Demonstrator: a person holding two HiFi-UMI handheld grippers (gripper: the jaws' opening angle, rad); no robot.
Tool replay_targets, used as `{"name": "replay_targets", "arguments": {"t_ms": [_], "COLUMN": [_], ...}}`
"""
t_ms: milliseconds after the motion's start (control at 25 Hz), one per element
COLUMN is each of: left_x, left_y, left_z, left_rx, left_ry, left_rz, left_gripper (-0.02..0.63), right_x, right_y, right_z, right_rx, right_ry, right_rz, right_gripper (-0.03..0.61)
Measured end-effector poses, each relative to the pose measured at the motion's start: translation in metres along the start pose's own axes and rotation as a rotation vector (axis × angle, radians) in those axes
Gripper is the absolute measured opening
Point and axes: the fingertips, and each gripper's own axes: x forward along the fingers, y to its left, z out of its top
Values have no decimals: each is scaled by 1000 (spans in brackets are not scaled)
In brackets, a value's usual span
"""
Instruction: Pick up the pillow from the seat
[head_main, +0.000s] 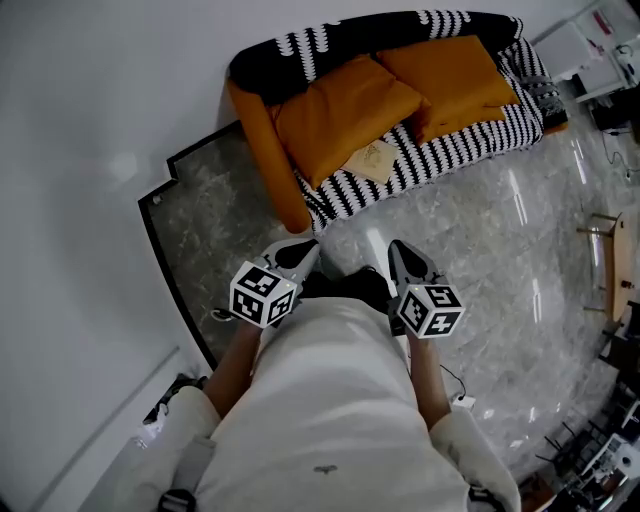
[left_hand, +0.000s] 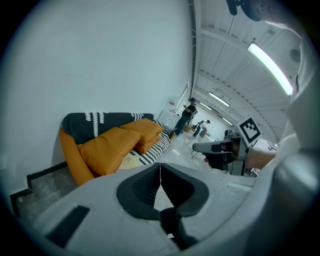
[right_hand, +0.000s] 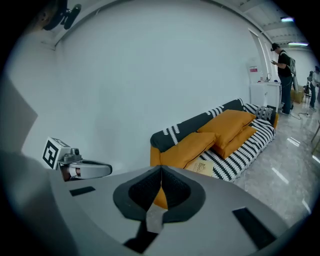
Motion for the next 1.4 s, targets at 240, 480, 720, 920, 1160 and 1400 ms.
{"name": "replay_targets", "arguments": {"t_ms": [240,480,720,920,1160,1400], "left_x": [4,16,45,79,127,170], "left_y": [-3,-6,-19,-35,-55,-70], "left_z": [-4,0,26,47,62,81], "left_rx": [-7,-17,-43,-63,-75,-67], "left_ry": [21,25,-5,-25,-17,-8], "left_rz": [17,59,112,149,168,202], "left_gripper": [13,14,14,14,14,14], "right_x": [-1,8,17,22,27,29], "right_y": [-5,-16,-44,-71,-111,-155], "right_z": [-1,9,37,60,81,97], "right_rx": [35,28,-10,-44,-71,-70], "right_ry": [-7,1,20,45,70,86], "right_rz": [23,83,158,234,292,333], "right_gripper": [8,8,8,8,9,9]}}
